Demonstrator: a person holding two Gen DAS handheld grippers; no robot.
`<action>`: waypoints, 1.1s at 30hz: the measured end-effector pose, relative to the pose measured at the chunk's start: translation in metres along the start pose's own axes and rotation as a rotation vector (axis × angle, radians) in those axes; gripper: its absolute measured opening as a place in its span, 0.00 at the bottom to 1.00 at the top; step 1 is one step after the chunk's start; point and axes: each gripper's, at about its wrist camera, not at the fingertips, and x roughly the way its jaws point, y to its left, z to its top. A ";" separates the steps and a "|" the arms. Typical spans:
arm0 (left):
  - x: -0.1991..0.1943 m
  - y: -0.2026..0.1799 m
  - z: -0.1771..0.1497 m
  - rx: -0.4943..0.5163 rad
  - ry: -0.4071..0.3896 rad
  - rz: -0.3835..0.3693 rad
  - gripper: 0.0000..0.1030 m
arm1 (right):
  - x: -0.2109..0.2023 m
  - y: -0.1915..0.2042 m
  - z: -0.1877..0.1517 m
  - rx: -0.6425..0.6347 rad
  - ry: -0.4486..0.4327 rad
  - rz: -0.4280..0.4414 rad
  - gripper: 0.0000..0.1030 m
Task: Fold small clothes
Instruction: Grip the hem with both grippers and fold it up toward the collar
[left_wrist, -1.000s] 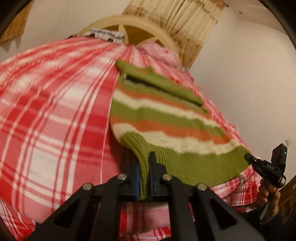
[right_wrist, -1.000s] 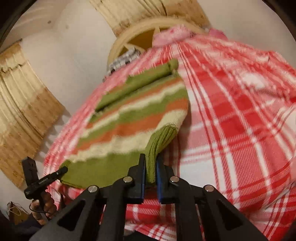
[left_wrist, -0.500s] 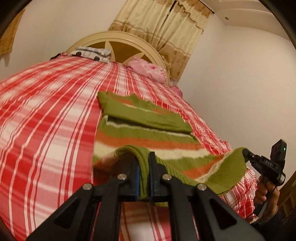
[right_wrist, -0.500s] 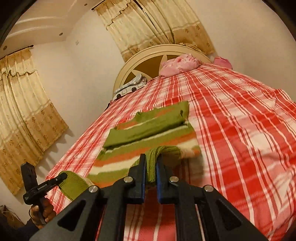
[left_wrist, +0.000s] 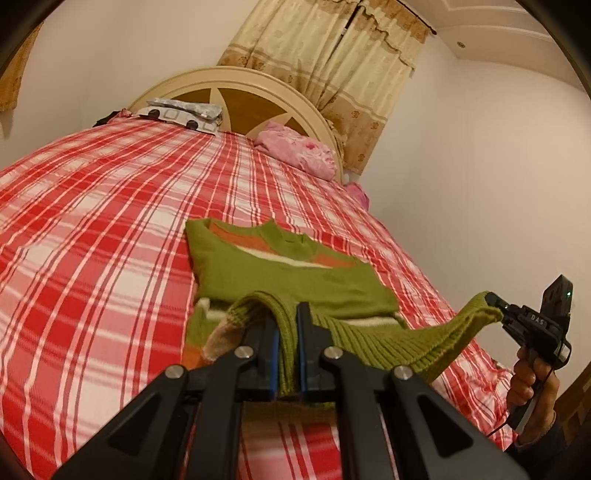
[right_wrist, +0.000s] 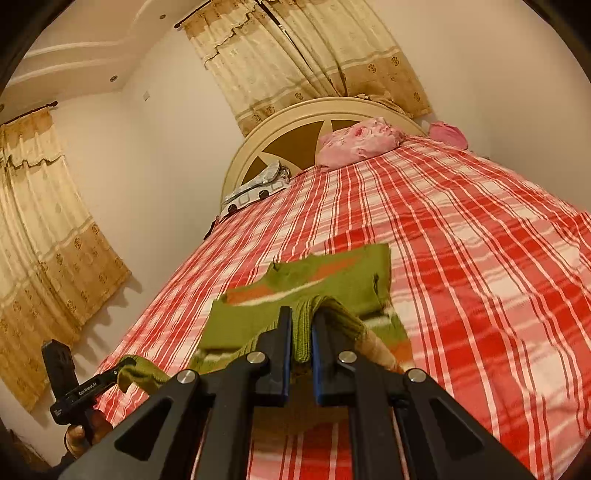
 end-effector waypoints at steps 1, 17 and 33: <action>0.004 0.000 0.005 0.005 -0.003 0.003 0.08 | 0.006 0.001 0.005 -0.007 0.001 -0.001 0.08; 0.092 0.025 0.092 0.021 -0.005 0.049 0.08 | 0.118 -0.015 0.085 -0.021 0.032 -0.028 0.08; 0.209 0.073 0.109 -0.044 0.132 0.119 0.08 | 0.274 -0.077 0.102 0.071 0.217 -0.097 0.08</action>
